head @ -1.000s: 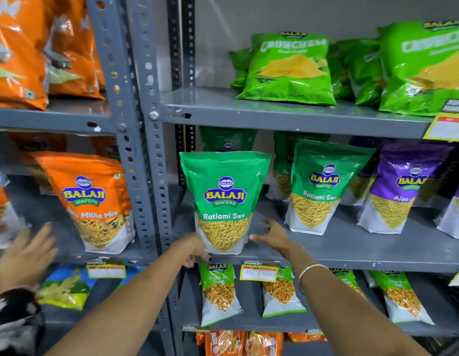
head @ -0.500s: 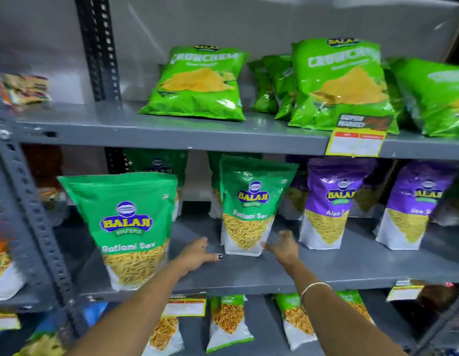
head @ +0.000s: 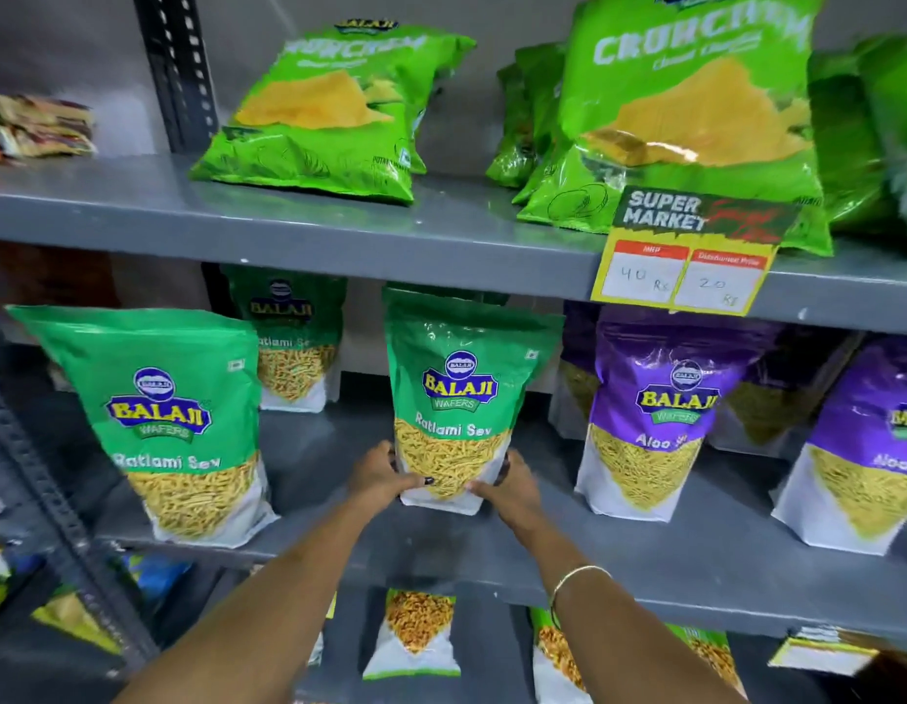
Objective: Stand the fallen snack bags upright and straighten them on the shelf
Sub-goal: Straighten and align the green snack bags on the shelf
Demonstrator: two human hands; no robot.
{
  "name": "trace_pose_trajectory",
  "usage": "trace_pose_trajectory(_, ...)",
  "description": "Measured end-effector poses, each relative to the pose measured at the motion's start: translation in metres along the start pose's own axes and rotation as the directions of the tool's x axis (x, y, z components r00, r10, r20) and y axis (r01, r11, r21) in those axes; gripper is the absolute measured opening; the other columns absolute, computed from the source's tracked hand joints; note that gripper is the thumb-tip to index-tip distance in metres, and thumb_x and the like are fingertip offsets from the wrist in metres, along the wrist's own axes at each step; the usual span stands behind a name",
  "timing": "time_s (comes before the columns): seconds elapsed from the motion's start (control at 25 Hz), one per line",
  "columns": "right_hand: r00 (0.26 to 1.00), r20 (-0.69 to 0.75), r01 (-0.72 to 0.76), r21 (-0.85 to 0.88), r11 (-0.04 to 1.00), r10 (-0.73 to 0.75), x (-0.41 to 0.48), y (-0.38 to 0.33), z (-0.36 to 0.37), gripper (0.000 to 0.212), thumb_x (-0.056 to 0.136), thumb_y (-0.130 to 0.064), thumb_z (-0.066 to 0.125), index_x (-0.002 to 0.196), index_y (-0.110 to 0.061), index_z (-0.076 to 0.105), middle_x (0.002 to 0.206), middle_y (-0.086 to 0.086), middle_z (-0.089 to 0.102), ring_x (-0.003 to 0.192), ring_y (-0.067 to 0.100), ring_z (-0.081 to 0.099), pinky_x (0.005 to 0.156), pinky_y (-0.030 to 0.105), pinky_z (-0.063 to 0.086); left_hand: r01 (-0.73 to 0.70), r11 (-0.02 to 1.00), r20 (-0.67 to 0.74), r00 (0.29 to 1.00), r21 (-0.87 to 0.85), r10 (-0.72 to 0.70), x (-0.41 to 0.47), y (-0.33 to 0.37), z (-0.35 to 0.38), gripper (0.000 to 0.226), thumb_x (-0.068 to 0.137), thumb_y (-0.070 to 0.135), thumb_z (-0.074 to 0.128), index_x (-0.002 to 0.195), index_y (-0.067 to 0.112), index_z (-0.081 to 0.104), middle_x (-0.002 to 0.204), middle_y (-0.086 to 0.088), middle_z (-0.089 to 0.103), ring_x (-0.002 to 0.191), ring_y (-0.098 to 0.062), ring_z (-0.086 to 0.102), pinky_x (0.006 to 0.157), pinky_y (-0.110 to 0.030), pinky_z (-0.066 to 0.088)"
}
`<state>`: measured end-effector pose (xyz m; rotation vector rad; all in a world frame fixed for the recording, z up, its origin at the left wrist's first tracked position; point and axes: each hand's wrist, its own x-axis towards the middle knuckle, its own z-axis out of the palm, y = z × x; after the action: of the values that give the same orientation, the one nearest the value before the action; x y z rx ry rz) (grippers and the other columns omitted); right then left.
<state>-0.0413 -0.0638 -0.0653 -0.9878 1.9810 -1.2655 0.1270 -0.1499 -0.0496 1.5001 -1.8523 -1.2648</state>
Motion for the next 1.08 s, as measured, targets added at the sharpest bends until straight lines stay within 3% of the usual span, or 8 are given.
trace_pose_trajectory(0.12,1.0,0.026,-0.017,-0.027,0.999,0.018,-0.015,-0.001,-0.003,0.069,0.065,-0.009,0.081,0.125,-0.001,0.049,0.126,0.017,0.061,0.116,0.035,0.057,0.097,0.044,0.049,-0.006,0.995,-0.004,1.0,0.103,0.006,-0.021,0.004,-0.007,0.05,0.063,0.016,0.083,0.103,0.003,0.056,0.117,-0.018,0.067,0.107,-0.031,0.064,0.093,-0.043,0.051)
trace_pose_trajectory(0.28,0.999,0.049,-0.017,-0.068,0.998,0.02,-0.047,-0.004,-0.006,0.073,0.065,-0.017,0.082,0.129,-0.007,0.048,0.13,0.013,0.06,0.117,0.031,0.058,0.101,0.042,0.047,-0.033,0.976,0.017,0.999,0.217,0.031,-0.047,0.001,-0.018,0.059,0.063,0.027,0.084,0.111,0.001,0.059,0.118,-0.014,0.067,0.11,-0.029,0.062,0.091,-0.038,0.051)
trace_pose_trajectory(0.44,0.999,0.036,-0.026,-0.099,0.995,0.03,-0.07,-0.011,-0.004,0.072,0.068,-0.015,0.081,0.13,-0.004,0.046,0.13,0.015,0.059,0.12,0.031,0.056,0.102,0.036,0.045,-0.054,0.947,0.06,0.998,0.318,0.036,-0.061,-0.003,-0.028,0.051,0.063,0.036,0.082,0.095,0.008,0.055,0.116,-0.013,0.067,0.108,-0.028,0.061,0.088,-0.037,0.051)
trace_pose_trajectory(0.72,0.997,0.031,-0.071,-0.087,0.994,0.073,-0.083,-0.01,0.0,0.076,0.063,-0.017,0.084,0.129,-0.004,0.049,0.129,0.017,0.06,0.119,0.032,0.057,0.104,0.046,0.045,-0.074,0.927,0.075,0.996,0.367,0.05,-0.07,-0.009,-0.033,0.049,0.064,0.039,0.081,0.086,0.011,0.047,0.114,-0.014,0.065,0.105,-0.028,0.062,0.073,-0.031,0.044)
trace_pose_trajectory(0.88,0.996,0.035,-0.077,-0.063,0.995,0.08,-0.087,-0.012,0.002,0.069,0.067,-0.012,0.081,0.128,-0.003,0.049,0.129,0.017,0.06,0.119,0.032,0.057,0.105,0.046,0.045,-0.123,0.925,0.113,0.99,0.36,0.087,-0.07,-0.011,-0.037,0.047,0.068,0.035,0.08,0.09,0.009,0.048,0.118,-0.017,0.063,0.11,-0.03,0.059,0.083,-0.036,0.048)
trace_pose_trajectory(0.96,0.995,0.052,-0.083,-0.068,0.994,0.086,-0.088,-0.011,0.002,0.068,0.068,-0.012,0.08,0.127,-0.003,0.049,0.128,0.016,0.06,0.12,0.032,0.056,0.106,0.045,0.044,-0.125,0.919,0.146,0.986,0.374,0.074,-0.072,-0.01,-0.041,0.049,0.07,0.031,0.078,0.102,0.004,0.053,0.119,-0.017,0.062,0.111,-0.031,0.058,0.086,-0.038,0.048)
trace_pose_trajectory(1.0,0.994,0.062,-0.082,-0.072,0.994,0.086,-0.087,-0.01,0.001,0.07,0.068,-0.013,0.081,0.128,-0.003,0.048,0.129,0.016,0.059,0.121,0.032,0.056,0.106,0.045,0.044,-0.105,0.909,0.178,0.983,0.403,0.035,-0.071,-0.009,-0.043,0.051,0.072,0.03,0.078,0.107,0.002,0.053,0.114,-0.016,0.063,0.107,-0.03,0.06,0.082,-0.037,0.049)
trace_pose_trajectory(1.08,0.993,0.063,-0.091,-0.099,0.991,0.098,-0.087,-0.009,-0.004,0.079,0.067,-0.019,0.082,0.133,-0.002,0.042,0.133,0.014,0.056,0.123,0.031,0.054,0.106,0.041,0.043,-0.037,0.863,0.271,0.956,0.503,-0.117,-0.073,-0.005,-0.047,0.039,0.077,0.03,0.073,0.096,0.004,0.051,0.084,-0.01,0.061,0.076,-0.024,0.061,0.059,-0.031,0.047)
